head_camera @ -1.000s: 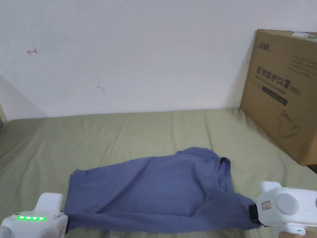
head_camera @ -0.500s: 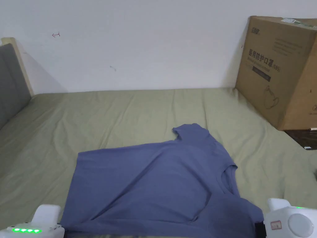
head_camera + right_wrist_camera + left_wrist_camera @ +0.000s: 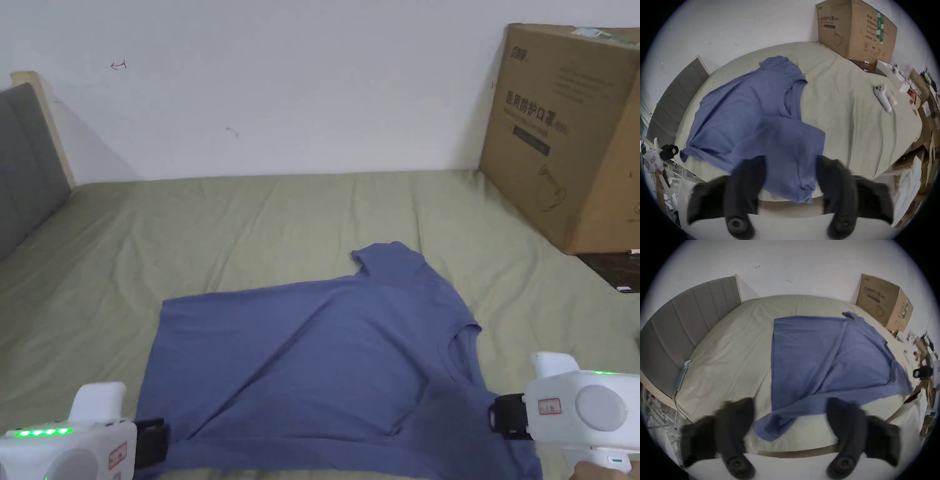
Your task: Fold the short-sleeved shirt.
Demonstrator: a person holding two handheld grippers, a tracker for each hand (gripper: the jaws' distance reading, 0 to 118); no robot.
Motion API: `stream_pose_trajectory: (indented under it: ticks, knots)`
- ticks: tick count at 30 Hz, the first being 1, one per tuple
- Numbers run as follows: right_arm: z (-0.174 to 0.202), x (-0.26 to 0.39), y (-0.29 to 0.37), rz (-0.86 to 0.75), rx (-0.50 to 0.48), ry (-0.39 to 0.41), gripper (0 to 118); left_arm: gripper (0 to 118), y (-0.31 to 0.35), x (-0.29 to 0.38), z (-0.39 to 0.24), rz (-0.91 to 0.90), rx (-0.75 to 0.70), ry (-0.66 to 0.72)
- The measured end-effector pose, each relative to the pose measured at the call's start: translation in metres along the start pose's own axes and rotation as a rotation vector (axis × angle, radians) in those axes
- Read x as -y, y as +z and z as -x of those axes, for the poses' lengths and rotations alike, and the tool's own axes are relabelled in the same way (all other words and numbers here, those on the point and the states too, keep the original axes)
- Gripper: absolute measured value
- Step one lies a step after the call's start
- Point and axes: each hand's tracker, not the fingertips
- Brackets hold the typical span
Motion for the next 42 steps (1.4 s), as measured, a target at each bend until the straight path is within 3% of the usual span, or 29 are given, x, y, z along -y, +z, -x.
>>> stream_pose_trajectory:
  ticks: [1,9,18,19,20,21,22,23,27,31,34,35,36,37,39,42]
  knots:
    - [0.006,-0.006,-0.003,-0.016,0.033,0.021,0,0,0.0,-0.006,-0.001,-0.013,0.007,0.021]
    - [0.043,-0.055,-0.05,0.014,-0.03,0.082,0,0,-0.031,-0.05,-0.017,0.046,0.023,0.055]
    - [0.058,-0.17,-0.117,-0.013,-0.059,0.089,0,3,-0.163,-0.17,0.002,0.097,0.036,0.077]
    - [0.057,-0.18,-0.125,-0.014,-0.063,0.083,0,18,-0.179,-0.184,0.004,0.099,0.023,0.076]
    - [0.054,-0.187,-0.133,-0.016,-0.062,0.076,0,42,-0.194,-0.196,0.008,0.117,0.0,0.073]
    - [0.053,-0.194,-0.14,-0.018,-0.059,0.068,0,81,-0.21,-0.207,0.013,0.141,-0.008,0.075]
    - [0.051,-0.201,-0.147,-0.021,-0.056,0.062,0,100,-0.22,-0.214,0.009,0.172,-0.013,0.074]
    - [0.049,-0.206,-0.151,-0.029,-0.054,0.053,0,105,-0.228,-0.221,0.011,0.165,-0.012,0.08]
    - [0.037,-0.219,-0.17,-0.031,-0.059,0.024,0,101,-0.263,-0.243,0.019,0.188,-0.057,0.082]
    - [0.028,-0.216,-0.182,-0.029,-0.029,0.052,0,97,-0.291,-0.244,0.025,0.223,-0.07,0.151]
    - [0.018,-0.213,-0.189,-0.01,-0.03,0.026,0,77,-0.305,-0.232,0.022,0.248,-0.094,0.125]
    - [0.014,-0.212,-0.191,-0.003,-0.037,0.012,0,57,-0.3,-0.23,0.02,0.212,-0.082,0.128]
    - [0.01,-0.213,-0.193,0.002,-0.041,0.005,0,10,-0.289,-0.231,0.018,0.146,-0.085,0.135]
    - [0.006,-0.214,-0.195,0.002,-0.041,0.004,0,2,-0.283,-0.23,0.017,0.114,-0.107,0.123]
    - [-0.001,-0.219,-0.197,0.005,-0.039,0.002,0,2,-0.286,-0.231,0.018,0.131,-0.06,0.171]
    - [-0.013,-0.237,-0.201,0.009,-0.051,0.01,7,2,-0.29,-0.232,0.015,0.14,-0.084,0.102]
